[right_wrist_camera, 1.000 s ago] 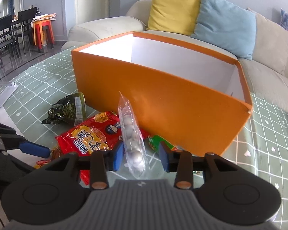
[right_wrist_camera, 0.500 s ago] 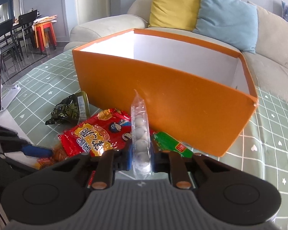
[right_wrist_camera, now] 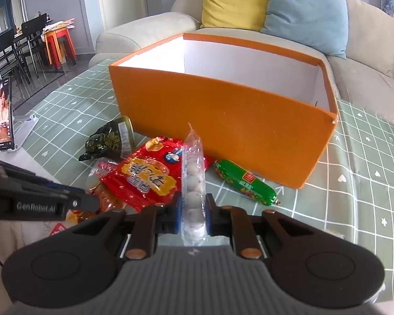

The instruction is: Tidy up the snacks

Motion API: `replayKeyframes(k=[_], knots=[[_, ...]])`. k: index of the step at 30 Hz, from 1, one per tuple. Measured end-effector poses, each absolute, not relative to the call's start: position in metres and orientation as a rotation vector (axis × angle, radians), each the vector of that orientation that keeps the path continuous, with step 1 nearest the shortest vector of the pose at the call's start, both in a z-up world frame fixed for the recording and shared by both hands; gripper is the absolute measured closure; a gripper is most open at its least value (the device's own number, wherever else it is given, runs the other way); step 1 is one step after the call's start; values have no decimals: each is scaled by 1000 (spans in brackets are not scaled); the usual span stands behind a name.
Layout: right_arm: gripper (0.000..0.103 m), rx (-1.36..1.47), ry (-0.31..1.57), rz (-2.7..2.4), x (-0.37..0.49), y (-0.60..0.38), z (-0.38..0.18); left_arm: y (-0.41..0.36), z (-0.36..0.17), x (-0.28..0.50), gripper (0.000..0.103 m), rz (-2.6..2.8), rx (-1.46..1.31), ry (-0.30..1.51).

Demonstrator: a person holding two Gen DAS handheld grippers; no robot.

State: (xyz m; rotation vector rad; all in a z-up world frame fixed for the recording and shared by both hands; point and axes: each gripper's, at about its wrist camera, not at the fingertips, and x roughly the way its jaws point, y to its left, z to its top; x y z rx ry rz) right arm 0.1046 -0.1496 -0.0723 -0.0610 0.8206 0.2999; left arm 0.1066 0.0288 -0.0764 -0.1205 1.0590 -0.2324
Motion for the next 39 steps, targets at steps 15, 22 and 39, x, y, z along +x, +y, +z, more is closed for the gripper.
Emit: replayKeyframes(k=[15,22,39], knots=[[90,148,1010,323,81,-169,-71,52,-88,102,36,-205,-364,1231],[90,192,1041,358,76,-172,-78,53,-103,101,36,-234,-452,1281],[90,275,1073,415,82,-169,-87,37,-101,103,59,-325,-522,1199]])
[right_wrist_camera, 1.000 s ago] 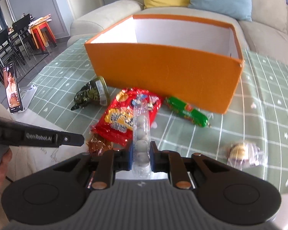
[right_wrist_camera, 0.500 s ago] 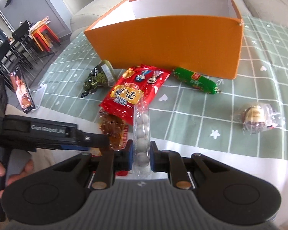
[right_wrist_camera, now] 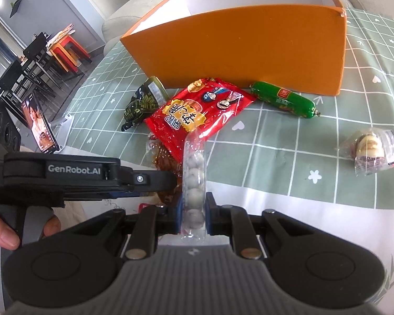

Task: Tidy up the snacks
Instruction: 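Lift the brown meat snack with left gripper while right gripper holds the ball bag, then carry both held snacks up and over the orange box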

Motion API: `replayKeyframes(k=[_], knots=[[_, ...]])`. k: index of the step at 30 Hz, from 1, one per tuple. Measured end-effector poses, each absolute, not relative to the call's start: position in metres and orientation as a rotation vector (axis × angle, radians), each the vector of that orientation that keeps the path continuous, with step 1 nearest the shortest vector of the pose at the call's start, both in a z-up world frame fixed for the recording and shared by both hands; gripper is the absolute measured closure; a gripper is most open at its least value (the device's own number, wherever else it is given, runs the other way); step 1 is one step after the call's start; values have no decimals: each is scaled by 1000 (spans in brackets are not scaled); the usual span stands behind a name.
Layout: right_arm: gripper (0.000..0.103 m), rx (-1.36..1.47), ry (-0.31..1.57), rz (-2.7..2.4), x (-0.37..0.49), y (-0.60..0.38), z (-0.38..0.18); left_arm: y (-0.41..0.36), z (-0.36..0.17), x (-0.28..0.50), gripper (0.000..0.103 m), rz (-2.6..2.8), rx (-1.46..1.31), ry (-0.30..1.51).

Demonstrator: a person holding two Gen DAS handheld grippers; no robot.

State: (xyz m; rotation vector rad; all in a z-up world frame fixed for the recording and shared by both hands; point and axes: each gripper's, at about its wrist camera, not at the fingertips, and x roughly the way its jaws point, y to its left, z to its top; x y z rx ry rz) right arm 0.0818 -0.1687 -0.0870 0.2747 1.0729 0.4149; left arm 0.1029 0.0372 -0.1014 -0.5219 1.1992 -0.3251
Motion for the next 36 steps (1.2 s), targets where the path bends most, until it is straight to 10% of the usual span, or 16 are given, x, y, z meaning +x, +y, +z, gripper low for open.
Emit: replayKeyframes(k=[28,30,36], knots=[[88,416,1120,370,91,-186,-99,26,-119,105,60,-362,-533,1105],[88,425,1124,368,92,-187,-100,23,-117,103,78,-350,-482,1099],[89,368,1113,383,89,-176,-96,20,-103,96,81,-307,-375,1094]])
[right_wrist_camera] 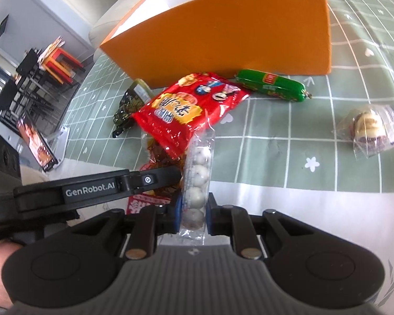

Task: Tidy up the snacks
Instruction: 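Carry both held snacks up and over the orange box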

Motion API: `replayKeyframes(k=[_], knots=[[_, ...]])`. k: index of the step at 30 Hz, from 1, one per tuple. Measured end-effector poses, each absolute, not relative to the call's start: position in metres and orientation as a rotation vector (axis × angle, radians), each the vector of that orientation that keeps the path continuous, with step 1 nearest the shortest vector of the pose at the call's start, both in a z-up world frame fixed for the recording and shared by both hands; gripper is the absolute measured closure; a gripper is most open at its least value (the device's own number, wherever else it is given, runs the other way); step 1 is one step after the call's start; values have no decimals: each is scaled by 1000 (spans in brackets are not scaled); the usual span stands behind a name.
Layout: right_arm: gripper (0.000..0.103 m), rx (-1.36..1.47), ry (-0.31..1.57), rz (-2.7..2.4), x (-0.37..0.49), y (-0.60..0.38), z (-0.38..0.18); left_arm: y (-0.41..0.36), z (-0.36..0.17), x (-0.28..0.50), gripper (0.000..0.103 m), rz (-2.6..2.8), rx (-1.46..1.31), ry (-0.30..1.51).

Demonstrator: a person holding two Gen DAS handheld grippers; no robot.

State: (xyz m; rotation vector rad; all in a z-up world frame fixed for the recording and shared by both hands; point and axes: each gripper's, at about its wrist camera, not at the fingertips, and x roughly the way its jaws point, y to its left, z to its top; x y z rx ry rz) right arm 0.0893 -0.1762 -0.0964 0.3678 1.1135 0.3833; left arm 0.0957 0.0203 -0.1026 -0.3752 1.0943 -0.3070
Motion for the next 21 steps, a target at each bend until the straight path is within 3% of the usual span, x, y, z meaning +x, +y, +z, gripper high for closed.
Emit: replayKeyframes(k=[9,21], knots=[[89,277,1096,352,84,-171,-85,20,-83,88,84,-226,-206,1121],[89,176,967,276,71,-177,-42,30,-40,82,86,-185,-95,1019]])
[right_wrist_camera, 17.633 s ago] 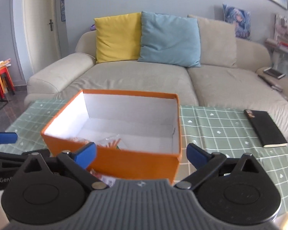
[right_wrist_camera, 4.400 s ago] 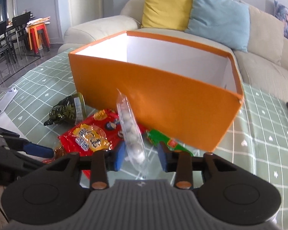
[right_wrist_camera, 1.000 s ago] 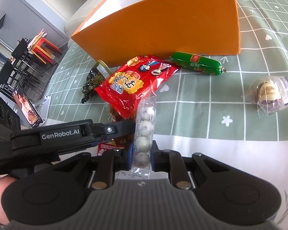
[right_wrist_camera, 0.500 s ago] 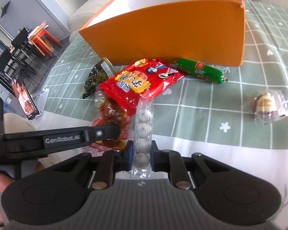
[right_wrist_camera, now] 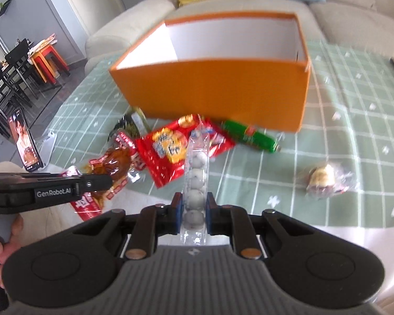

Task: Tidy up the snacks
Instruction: 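Carry both held snacks up and over the orange box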

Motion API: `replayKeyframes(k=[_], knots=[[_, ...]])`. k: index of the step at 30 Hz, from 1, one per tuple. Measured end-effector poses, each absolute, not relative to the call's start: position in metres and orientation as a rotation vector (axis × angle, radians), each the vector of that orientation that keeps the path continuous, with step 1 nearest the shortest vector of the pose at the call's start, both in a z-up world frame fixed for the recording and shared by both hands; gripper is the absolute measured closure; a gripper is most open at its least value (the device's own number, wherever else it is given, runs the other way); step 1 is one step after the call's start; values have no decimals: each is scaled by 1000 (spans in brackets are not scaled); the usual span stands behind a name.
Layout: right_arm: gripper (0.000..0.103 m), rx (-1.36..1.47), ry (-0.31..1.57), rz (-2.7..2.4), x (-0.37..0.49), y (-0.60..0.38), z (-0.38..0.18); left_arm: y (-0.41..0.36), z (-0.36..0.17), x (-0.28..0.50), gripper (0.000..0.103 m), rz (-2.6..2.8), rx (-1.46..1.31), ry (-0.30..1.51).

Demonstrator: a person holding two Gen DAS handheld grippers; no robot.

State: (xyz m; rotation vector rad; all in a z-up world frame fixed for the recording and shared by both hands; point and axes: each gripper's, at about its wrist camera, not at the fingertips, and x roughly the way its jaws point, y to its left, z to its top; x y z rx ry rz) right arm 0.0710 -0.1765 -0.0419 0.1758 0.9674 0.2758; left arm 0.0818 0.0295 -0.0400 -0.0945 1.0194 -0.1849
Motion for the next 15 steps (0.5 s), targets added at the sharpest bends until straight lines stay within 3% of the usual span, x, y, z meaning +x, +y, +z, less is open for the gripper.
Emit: replayKeyframes(k=[15], knots=[[89,118,826,251,79,-179,-2,27,13,92,86,-201,-65,853]])
